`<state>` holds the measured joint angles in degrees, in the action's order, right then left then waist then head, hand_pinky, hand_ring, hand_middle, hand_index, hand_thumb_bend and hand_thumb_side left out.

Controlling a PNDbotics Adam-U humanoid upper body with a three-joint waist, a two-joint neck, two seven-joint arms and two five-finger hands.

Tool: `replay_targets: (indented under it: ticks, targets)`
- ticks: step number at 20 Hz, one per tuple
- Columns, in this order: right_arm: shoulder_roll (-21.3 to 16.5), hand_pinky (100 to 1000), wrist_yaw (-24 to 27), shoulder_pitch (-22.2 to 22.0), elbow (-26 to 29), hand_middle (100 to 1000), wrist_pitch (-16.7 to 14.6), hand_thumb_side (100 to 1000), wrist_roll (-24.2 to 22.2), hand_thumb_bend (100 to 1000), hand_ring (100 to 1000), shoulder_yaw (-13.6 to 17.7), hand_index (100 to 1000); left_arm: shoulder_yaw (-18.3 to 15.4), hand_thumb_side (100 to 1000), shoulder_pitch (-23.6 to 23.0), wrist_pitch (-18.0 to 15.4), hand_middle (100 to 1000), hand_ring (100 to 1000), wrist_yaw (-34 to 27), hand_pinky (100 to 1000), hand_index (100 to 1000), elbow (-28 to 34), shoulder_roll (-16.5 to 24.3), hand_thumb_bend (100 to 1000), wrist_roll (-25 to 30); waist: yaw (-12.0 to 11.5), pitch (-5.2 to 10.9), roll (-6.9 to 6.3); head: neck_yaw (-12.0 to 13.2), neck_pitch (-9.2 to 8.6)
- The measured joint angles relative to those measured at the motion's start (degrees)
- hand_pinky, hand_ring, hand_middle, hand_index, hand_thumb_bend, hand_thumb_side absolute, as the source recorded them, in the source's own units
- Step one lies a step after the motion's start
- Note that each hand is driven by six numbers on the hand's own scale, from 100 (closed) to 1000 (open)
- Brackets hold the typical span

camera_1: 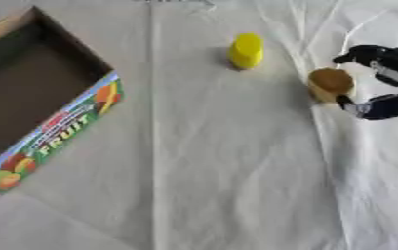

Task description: Pick up objects on the table and place them in the box.

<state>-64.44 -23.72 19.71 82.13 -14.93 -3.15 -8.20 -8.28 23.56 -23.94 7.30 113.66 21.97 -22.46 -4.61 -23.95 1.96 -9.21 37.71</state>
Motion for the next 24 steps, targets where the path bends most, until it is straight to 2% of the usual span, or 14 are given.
replay_targets:
  ticks: [7, 11, 13, 15, 18, 24]
  targets:
    - [0.8, 924, -0.3, 1.0, -1.9, 855, -0.5, 416, -0.6, 226, 1000, -0.7, 925, 0.3, 325, 0.0, 0.0, 784, 793, -0.5, 790, 861, 0.0, -0.3, 100, 0.3, -0.1, -0.13, -0.08, -0.1, -0.04]
    - [1.3, 928, -1.5, 1.5, -3.1, 874, -0.9, 452, -1.2, 322, 1000, -1.1, 945, 0.3, 326, 0.1, 0.0, 782, 793, -0.7, 790, 861, 0.0, -0.3, 100, 0.5, -0.4, -0.24, -0.07, -0.2, -0.06]
    - [1.4, 925, -2.3, 1.9, -3.5, 866, -1.2, 446, -1.4, 300, 1000, -1.1, 935, 0.3, 329, 0.1, 0.0, 781, 793, -0.8, 790, 861, 0.0, -0.3, 100, 0.5, -0.4, -0.33, -0.07, -0.3, -0.07]
    - [1.7, 916, -2.9, 2.3, -4.1, 829, -1.1, 417, -1.4, 241, 1000, -1.1, 910, 0.3, 331, 0.2, 0.1, 781, 793, -0.8, 790, 861, 0.0, -0.3, 100, 0.6, -0.4, -0.34, -0.06, -0.3, -0.08]
    - [2.2, 894, -3.1, 3.0, -4.9, 719, -0.9, 357, -1.1, 100, 1000, -1.4, 819, 0.4, 341, 0.2, 0.2, 779, 793, -0.9, 790, 861, 0.0, -0.3, 100, 0.8, -0.5, -0.34, -0.06, -0.4, -0.08]
    - [2.8, 851, -0.4, 3.0, -5.2, 545, -0.2, 246, 0.8, 100, 1000, -1.4, 689, 0.7, 347, 0.2, 0.3, 777, 795, -1.1, 790, 860, 0.0, -0.3, 100, 1.3, -0.5, -0.34, -0.03, -0.4, -0.08]
